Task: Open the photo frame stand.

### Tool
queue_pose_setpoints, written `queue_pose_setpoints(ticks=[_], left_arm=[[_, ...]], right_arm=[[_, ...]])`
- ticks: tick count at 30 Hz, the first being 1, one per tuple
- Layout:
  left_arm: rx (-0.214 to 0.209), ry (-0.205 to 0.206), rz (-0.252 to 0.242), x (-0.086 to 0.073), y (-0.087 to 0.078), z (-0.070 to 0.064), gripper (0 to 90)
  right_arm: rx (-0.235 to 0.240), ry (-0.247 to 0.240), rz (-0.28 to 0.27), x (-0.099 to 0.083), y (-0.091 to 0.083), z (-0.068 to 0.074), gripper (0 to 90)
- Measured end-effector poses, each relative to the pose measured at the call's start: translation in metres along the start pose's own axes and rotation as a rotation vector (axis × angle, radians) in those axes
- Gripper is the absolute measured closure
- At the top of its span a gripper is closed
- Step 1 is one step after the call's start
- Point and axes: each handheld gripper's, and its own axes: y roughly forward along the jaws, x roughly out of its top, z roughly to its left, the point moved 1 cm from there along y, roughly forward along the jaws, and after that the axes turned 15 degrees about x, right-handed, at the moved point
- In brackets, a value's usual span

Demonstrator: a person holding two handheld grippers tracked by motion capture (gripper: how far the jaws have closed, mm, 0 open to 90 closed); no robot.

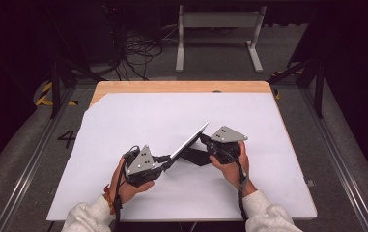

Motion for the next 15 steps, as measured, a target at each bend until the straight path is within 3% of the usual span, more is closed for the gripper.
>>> queue_pose_setpoints(ticks=[15], left_arm=[[-0.045, -0.001, -0.003, -0.01, -0.014, 0.003, 77.9]], right_arm=[[0.033, 0.009, -0.022, 0.002, -0.007, 0.003, 90.0]])
